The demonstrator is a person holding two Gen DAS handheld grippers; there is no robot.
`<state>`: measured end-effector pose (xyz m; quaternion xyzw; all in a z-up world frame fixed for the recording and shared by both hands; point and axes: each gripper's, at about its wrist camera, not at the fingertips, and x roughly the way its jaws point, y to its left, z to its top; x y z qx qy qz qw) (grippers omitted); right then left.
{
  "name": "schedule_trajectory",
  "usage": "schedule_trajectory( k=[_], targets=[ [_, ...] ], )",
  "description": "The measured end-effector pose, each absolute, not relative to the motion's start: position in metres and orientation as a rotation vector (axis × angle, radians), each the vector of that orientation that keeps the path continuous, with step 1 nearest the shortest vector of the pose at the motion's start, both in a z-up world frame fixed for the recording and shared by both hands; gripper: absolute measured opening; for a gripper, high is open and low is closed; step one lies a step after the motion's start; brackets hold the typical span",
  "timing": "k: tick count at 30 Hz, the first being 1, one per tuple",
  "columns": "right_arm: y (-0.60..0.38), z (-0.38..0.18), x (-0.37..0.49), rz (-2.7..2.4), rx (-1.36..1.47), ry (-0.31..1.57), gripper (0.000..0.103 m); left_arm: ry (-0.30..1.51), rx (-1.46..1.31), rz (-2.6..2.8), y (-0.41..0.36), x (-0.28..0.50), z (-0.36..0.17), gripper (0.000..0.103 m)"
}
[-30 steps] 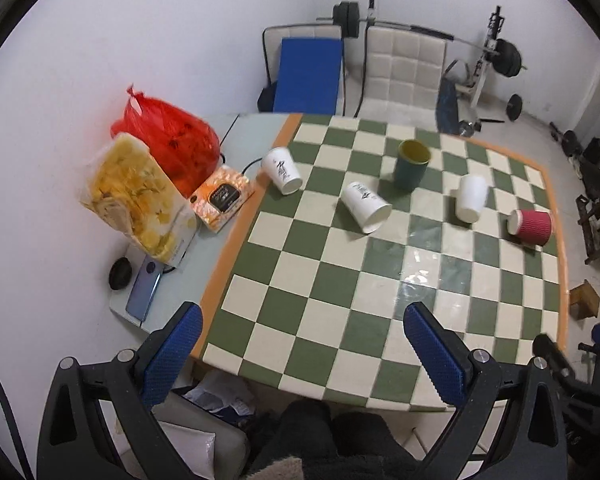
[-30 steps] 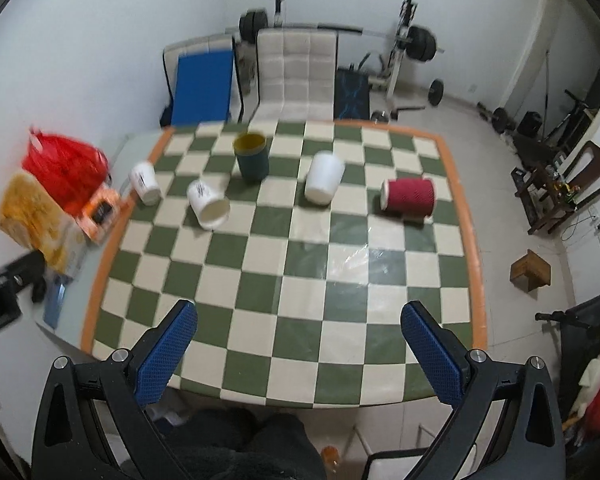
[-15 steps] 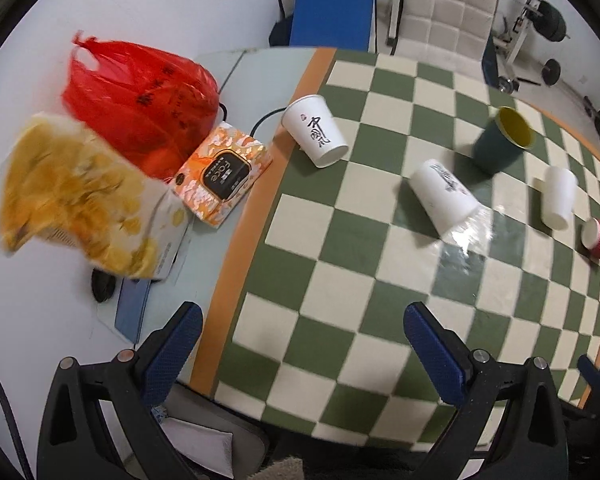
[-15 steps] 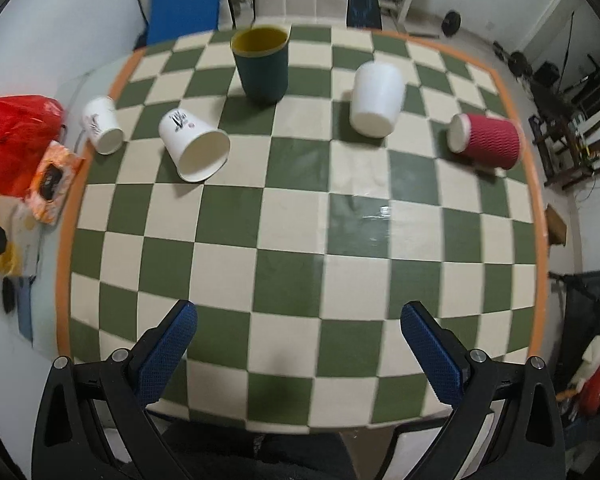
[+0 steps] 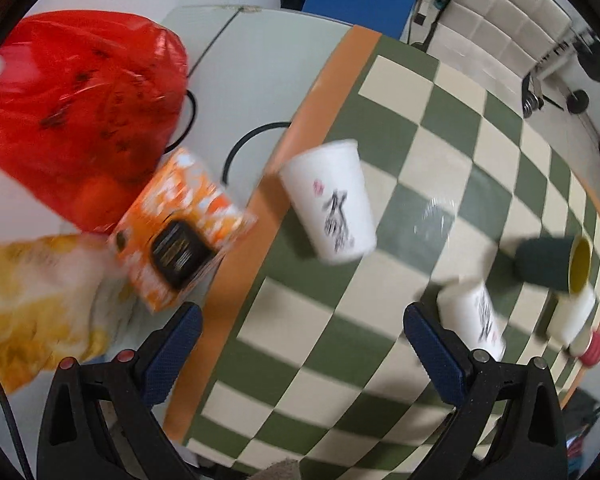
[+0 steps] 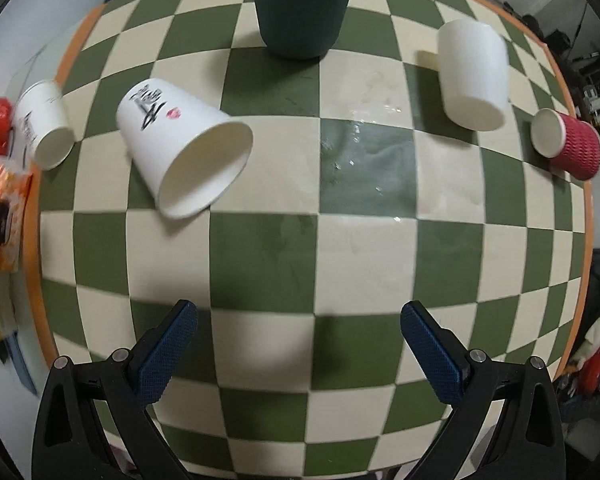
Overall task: Flip cup upside down
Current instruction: 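Reach the left tool to the lying calligraphy cup and grasp it, then lift the calligraphy cup with the left tool, turning its opening upward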
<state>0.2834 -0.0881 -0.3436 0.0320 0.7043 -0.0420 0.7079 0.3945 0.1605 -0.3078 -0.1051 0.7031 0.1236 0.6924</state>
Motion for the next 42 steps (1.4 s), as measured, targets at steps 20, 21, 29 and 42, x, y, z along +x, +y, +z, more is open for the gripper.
schedule_trajectory(
  k=[20,21,29,42],
  targets=[
    [-0.082,-0.358,0.339,-0.175,0.125,1.637,0.103,1.722,-0.128,0.277,0.157,0.48,-0.404,0.099],
    [-0.082,-0.358,0.34,-0.177,0.125,1.639,0.103,1.719,-0.116,0.273,0.155,0.481,-0.405,0.096],
    [-0.084,-0.351,0.351,-0.186,0.14,1.649,0.103,1.703,-0.086,0.243,0.149,0.492,-0.402,0.075],
    [-0.084,-0.345,0.346,-0.176,0.146,1.628,0.102,1.631,0.055,0.202,0.127,0.478,-0.381,0.072]
  ],
)
